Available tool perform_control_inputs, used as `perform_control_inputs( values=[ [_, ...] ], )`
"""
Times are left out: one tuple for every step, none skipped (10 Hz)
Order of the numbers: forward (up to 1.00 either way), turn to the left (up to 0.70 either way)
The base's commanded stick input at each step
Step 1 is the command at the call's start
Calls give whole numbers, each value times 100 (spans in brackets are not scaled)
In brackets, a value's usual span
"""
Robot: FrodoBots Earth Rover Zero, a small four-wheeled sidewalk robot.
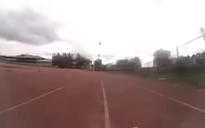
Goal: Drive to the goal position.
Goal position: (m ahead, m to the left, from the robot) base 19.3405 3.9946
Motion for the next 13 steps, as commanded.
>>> perform_control_inputs(
  values=[
    [70, 0],
    [70, 0],
    [70, 0],
    [70, 0],
    [70, 0],
    [70, 0],
    [70, 0],
    [70, 0],
    [70, 0],
    [70, 0],
    [70, 0],
    [70, 0],
    [70, 0]
  ],
)
